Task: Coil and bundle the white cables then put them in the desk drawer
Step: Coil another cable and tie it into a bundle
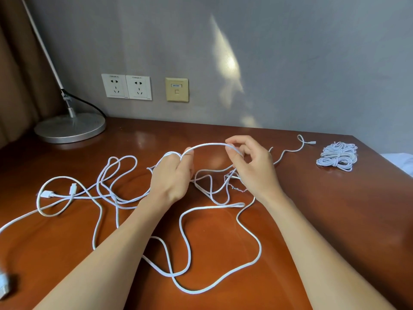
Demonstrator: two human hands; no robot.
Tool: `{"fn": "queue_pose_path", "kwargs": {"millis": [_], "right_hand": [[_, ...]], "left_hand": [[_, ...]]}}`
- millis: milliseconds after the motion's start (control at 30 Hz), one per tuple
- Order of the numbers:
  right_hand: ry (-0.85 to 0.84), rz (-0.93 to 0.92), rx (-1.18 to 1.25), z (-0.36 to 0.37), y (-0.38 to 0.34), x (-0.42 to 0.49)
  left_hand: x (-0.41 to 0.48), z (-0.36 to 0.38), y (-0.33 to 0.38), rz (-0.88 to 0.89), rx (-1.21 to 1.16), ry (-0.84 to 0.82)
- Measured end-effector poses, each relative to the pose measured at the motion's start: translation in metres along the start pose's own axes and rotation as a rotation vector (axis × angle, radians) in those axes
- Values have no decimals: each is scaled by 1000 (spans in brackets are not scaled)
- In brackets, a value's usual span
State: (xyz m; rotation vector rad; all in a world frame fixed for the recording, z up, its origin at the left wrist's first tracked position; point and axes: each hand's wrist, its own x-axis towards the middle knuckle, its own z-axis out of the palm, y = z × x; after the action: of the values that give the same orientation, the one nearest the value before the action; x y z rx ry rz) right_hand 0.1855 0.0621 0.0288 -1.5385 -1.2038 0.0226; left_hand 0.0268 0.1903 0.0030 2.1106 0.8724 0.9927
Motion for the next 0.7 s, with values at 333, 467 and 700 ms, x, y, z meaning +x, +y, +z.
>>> {"fn": "queue_pose_path", "kwargs": {"millis": [333,467,700], "right_hand": [[-68,112,85,0,8,1],[-33,118,16,2,12,2],[-195,140,-208,1,12,1]], "left_hand": [[1,-5,10,-169,-1013,-545],[5,-9,10,-222,-1281,-565],[7,-12,12,-291,-1625,-352]]}}
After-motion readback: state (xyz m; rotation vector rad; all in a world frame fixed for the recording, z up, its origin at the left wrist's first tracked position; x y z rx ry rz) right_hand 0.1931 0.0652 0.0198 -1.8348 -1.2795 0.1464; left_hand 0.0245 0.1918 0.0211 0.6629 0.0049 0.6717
